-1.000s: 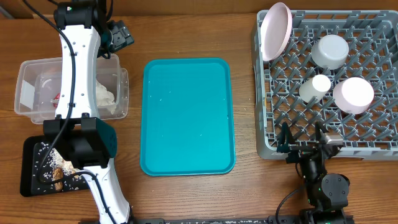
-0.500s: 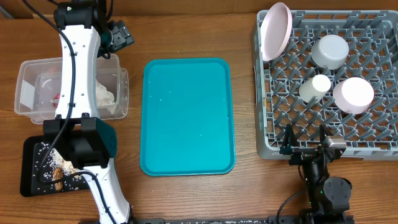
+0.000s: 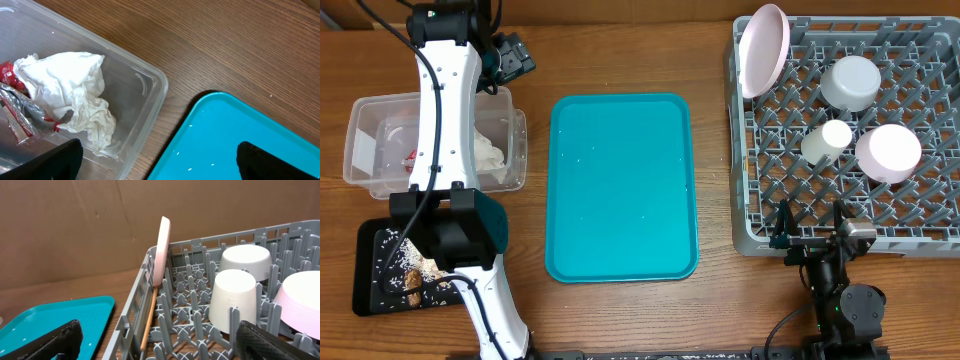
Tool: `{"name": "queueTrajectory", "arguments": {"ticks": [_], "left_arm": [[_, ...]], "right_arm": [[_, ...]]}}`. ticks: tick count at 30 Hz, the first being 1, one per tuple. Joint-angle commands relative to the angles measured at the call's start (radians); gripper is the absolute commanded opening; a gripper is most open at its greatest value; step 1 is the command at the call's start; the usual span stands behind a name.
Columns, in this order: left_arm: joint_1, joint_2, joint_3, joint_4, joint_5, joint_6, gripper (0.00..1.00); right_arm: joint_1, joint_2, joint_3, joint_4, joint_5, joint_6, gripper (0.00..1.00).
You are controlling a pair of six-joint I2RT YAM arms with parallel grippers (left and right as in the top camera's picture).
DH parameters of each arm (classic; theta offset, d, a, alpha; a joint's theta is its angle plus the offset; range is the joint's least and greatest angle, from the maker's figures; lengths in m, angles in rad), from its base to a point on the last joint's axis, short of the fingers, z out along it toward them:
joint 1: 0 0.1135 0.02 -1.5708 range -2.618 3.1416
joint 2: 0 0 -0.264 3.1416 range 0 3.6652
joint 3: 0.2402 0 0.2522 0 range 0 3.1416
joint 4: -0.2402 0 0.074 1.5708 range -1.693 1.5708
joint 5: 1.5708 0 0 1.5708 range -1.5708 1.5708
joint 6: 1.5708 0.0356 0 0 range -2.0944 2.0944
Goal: Sort waste into correct bins and load items into the dishwasher
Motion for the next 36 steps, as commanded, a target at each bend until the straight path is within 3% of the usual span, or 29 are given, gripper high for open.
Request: {"name": "queueTrajectory", "arguments": {"ticks": [1, 28, 36], "left_arm": [[-0.007, -0.002, 0.021, 0.001, -0.013, -0.006, 1.0], [-0.007, -0.002, 0.021, -0.004, -0.013, -0.006, 1.0], [-0.008, -0.017, 0.021, -0.22, 0.01, 0.009, 1.0]], "right_arm": [[-0.008, -0.011, -0.01, 0.003, -0.006, -0.007, 1.0], [-0.008, -0.011, -0.01, 0.003, -0.005, -0.006, 1.0], [-0.008, -0.011, -0.01, 0.003, -0.006, -0.007, 1.0]]}}
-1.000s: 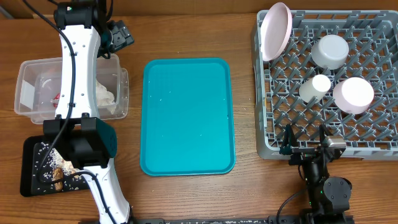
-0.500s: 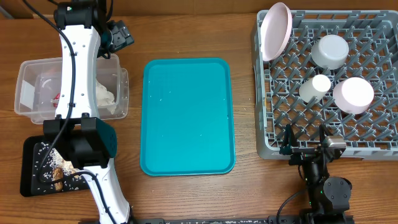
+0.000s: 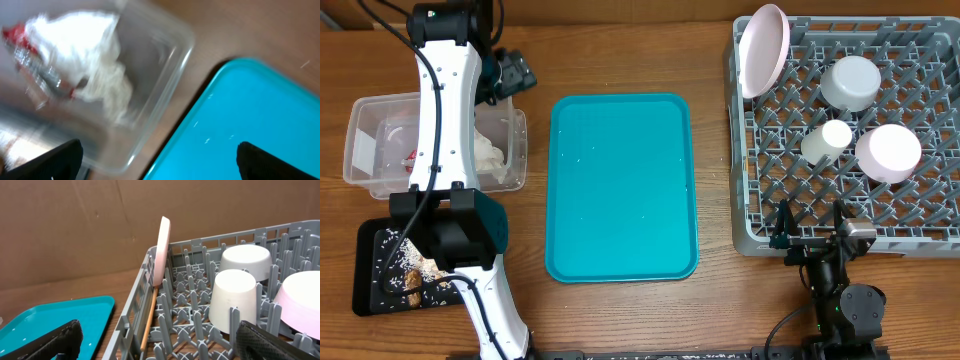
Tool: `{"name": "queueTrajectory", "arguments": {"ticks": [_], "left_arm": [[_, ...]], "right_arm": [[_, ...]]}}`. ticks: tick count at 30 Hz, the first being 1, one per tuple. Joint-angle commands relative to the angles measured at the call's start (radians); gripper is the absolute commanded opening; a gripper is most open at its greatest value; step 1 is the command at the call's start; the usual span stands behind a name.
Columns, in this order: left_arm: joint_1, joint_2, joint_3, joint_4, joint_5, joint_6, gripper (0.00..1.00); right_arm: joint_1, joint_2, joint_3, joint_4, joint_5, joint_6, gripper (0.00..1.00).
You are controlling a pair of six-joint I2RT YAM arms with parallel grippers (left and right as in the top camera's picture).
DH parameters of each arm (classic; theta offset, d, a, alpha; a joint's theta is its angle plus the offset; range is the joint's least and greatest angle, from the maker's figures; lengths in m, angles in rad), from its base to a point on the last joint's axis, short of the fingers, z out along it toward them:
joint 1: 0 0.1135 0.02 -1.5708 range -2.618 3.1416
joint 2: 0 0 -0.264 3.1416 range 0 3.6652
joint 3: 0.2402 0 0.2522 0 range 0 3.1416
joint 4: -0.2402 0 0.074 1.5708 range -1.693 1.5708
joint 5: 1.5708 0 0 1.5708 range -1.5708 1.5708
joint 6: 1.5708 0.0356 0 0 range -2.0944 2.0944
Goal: Sort waste into correct bins and load items into the dishwasher
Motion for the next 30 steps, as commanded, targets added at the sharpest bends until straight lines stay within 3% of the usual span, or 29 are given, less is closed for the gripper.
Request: {"name": "queueTrajectory", "arguments": {"ticks": [1, 6, 15, 20, 25, 30], "left_arm": [[-0.009, -0.024, 0.021, -0.087, 0.004, 0.008, 1.0], [-0.044, -0.069, 0.018, -0.153, -0.031, 0.009, 1.0], [-0.226, -0.182, 0.017, -0.145, -0.287, 0.019, 1.0], [-0.266, -0.224, -0.006, -0.128, -0.308, 0.049, 1.0], [-0.261, -0.321, -0.151, 0.021, -0.225, 0.076, 1.0], [-0.261, -0.5, -0.468, 0.261, -0.179, 0.105, 1.0]], "right_arm": [[-0.008, -0.011, -0.01, 0.003, -0.005, -0.007, 1.0], [-0.008, -0.011, -0.01, 0.003, -0.005, -0.006, 1.0], [-0.008, -0.011, -0.01, 0.003, -0.005, -0.006, 1.0], [-0.008, -0.011, -0.01, 0.003, -0.005, -0.006, 1.0], [-0.008, -0.011, -0.01, 0.003, -0.005, -0.007, 1.0], [-0.008, -0.011, -0.01, 0.003, -0.005, -0.007, 1.0]]}}
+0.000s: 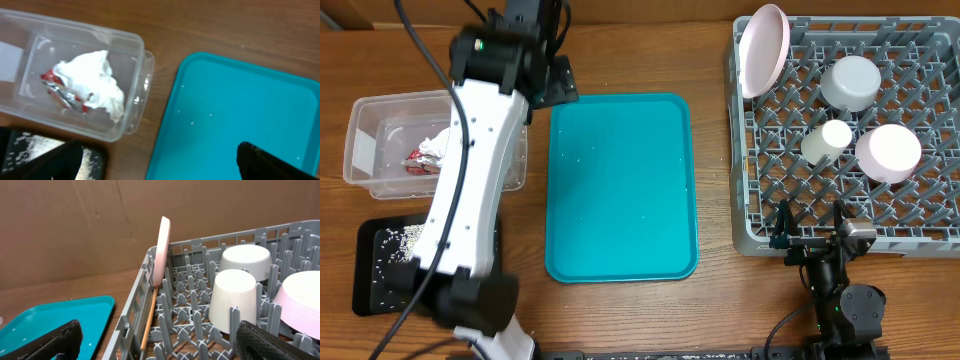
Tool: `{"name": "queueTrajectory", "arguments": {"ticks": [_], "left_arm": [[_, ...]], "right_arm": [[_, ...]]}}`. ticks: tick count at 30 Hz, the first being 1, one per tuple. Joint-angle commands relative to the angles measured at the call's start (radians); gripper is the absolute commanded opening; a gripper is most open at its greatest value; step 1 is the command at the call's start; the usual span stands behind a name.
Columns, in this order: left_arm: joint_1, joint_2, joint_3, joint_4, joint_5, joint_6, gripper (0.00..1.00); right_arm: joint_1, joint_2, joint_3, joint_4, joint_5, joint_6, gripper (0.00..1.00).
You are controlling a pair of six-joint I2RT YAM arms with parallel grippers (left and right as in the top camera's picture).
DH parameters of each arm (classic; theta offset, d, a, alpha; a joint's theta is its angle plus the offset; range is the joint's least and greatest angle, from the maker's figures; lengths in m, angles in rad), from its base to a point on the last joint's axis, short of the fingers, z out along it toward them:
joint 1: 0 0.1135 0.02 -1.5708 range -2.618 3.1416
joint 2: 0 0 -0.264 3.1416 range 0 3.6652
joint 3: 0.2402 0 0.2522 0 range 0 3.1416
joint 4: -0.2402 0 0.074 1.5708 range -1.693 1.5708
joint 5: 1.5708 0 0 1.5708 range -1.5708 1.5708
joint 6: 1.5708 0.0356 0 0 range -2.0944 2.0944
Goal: Sort waste into correct bins and load items into the dishwasher
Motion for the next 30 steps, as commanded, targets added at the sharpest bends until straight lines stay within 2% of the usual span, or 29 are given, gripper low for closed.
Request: {"name": "queueTrajectory", "arguments": {"ticks": [1, 5, 7, 15, 24, 30], "left_arm": [[0.005, -0.169, -0.241, 0.121, 0.04, 0.048, 1.0], [0.008, -0.332, -0.524, 0.302, 0.039, 0.125, 1.0], [0.018, -0.458, -0.727, 0.423, 0.04, 0.189, 1.0], [0.085, -0.768, -1.167, 0.702, 0.046, 0.203, 1.0], [0.147, -1.062, -1.46, 0.894, 0.098, 0.206, 1.0], [0.161, -1.175, -1.536, 0.899, 0.1, 0.214, 1.0]], "right_arm": [[-0.008, -0.011, -0.01, 0.003, -0.005, -0.006, 1.0], [-0.008, -0.011, -0.01, 0.003, -0.005, -0.006, 1.0], [-0.008, -0.011, -0.01, 0.003, -0.005, -0.006, 1.0], [-0.008, -0.011, -0.01, 0.003, -0.005, -0.006, 1.0], [-0.008, -0.011, -0.01, 0.003, -0.005, -0.006, 1.0], [-0.008, -0.011, -0.01, 0.003, -0.005, -0.006, 1.0]]}}
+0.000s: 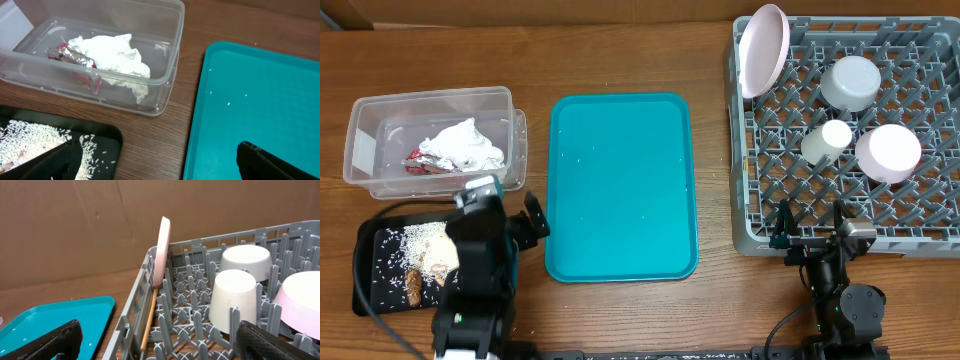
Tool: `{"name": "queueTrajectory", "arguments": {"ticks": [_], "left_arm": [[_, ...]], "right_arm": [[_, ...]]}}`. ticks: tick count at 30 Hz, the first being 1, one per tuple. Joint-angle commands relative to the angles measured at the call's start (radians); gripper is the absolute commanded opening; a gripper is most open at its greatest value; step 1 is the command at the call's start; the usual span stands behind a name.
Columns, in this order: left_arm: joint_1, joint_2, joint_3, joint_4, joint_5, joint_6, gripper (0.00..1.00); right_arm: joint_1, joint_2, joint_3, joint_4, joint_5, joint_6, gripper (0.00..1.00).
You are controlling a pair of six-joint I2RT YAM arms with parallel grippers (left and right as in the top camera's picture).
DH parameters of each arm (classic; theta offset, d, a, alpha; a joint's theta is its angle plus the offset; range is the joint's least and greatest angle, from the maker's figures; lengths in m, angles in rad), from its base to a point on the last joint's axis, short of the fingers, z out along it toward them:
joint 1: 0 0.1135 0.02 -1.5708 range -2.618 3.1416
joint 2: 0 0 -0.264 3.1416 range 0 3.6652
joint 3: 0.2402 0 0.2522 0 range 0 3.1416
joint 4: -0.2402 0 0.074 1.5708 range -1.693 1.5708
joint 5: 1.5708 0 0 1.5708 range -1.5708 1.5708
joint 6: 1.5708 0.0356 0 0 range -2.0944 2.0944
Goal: Sort waste into correct bins and load items into the dishwasher
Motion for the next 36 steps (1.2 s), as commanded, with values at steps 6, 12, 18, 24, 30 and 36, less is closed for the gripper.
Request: {"name": "queueTrajectory", "arguments": {"ticks": [6, 12, 18, 24, 30, 36], "left_arm": [[0.005, -0.056, -0.102, 0.083, 0.055, 0.019, 1.0], [0.005, -0.179, -0.235, 0.232, 0.072, 0.024, 1.0], [0.006, -0.309, -0.34, 0.322, 0.092, 0.068, 1.0], [0.02, -0.439, -0.434, 0.436, 0.189, 0.158, 1.0], [0.076, -0.561, -0.505, 0.476, 0.255, 0.157, 1.0], [0.084, -0.639, -0.507, 0.468, 0.273, 0.158, 1.0]], "right_arm": [[-0.008, -0.01, -0.01, 0.003, -0.005, -0.006, 1.0], [-0.008, -0.01, -0.01, 0.003, -0.005, -0.006, 1.0], [-0.008, -0.01, -0.01, 0.003, -0.005, -0.006, 1.0], [-0.008, -0.01, -0.01, 0.003, -0.005, -0.006, 1.0], [-0.008, -0.01, -0.01, 0.003, -0.005, -0.006, 1.0], [-0.008, -0.01, -0.01, 0.003, -0.005, -0.006, 1.0]]}}
